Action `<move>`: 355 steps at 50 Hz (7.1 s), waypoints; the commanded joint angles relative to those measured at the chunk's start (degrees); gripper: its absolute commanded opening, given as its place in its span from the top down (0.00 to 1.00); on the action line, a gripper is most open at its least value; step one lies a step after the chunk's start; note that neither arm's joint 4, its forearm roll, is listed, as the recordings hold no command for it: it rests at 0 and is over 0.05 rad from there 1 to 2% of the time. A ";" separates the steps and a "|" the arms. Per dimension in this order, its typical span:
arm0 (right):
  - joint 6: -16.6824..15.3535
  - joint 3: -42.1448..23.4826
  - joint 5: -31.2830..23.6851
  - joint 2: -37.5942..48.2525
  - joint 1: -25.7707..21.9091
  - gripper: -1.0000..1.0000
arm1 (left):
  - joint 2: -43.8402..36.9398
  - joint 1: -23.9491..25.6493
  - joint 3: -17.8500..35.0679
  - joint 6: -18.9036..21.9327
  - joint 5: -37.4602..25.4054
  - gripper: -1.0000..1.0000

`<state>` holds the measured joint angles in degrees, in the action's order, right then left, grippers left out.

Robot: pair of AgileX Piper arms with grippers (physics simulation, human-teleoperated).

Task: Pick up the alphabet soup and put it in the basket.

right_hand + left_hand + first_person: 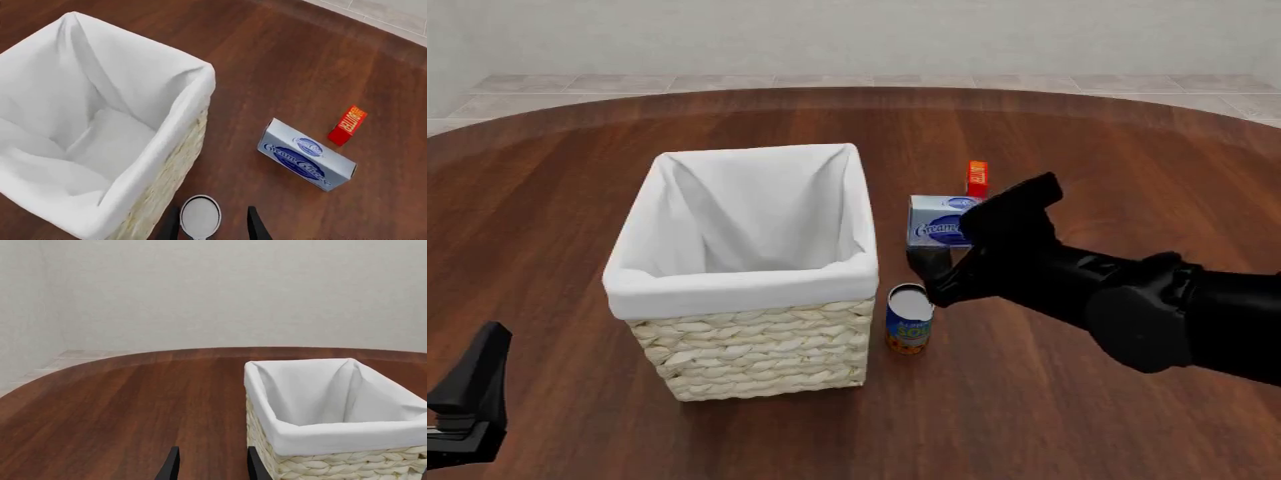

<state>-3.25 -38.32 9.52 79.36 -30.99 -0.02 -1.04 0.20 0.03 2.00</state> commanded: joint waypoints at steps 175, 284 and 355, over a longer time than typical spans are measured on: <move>5.43 1.87 15.96 21.17 -1.49 0.00 | 0.00 0.40 0.00 0.63 -0.01 0.00; 2.75 -1.37 -2.01 3.47 3.65 1.00 | 0.01 0.77 -0.01 0.26 0.50 0.00; -6.07 -40.34 -35.15 0.00 3.24 1.00 | 0.01 0.76 -0.04 -0.26 1.25 0.00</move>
<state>-10.33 -73.14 -22.69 78.63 -25.69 -0.01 -0.49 0.16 -0.20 3.19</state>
